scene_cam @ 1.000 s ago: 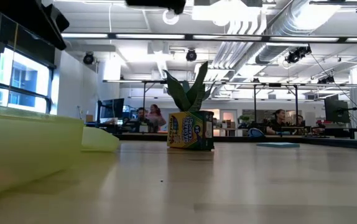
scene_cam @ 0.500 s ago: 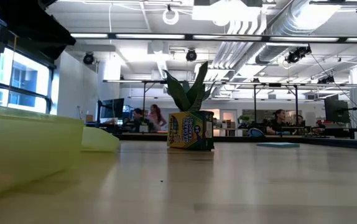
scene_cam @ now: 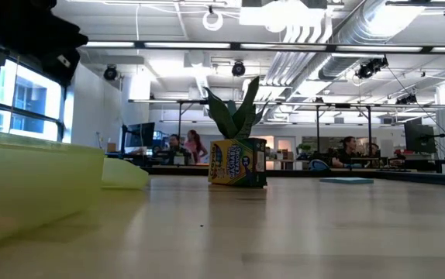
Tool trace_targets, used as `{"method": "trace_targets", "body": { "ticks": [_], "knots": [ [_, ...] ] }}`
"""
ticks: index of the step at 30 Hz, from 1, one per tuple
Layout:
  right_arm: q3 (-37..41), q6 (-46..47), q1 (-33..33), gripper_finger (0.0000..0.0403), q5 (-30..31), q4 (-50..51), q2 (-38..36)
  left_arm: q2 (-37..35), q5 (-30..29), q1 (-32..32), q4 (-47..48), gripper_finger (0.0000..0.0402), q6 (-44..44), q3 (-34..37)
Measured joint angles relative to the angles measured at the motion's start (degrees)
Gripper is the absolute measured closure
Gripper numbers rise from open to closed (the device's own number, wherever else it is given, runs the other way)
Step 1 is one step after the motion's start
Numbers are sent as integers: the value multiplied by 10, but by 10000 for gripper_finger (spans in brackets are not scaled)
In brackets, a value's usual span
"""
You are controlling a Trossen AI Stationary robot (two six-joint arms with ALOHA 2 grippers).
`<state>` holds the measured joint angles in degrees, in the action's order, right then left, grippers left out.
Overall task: Pack school essentials
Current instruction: Put the blue sticky notes pad into the yellow supply box
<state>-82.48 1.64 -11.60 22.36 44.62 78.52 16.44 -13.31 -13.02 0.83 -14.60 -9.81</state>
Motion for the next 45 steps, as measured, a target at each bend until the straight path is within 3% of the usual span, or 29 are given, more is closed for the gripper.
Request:
{"method": "trace_targets", "body": {
  "ticks": [9, 22, 34, 45],
  "knots": [
    [0, -3, 0, 226, 35, 46, -7, -18, -2, 0, -51, 339, -17, 58],
    [4, 28, 13, 226, 78, 100, -112, -17, -4, 0, -76, 339, 9, 92],
    [190, 129, 61, 226, 87, 65, -197, -17, -23, 0, -71, 339, -37, 92],
    [308, 252, 121, 226, 86, -21, -196, -17, -23, 0, -71, 339, -37, 92]
  ]
}}
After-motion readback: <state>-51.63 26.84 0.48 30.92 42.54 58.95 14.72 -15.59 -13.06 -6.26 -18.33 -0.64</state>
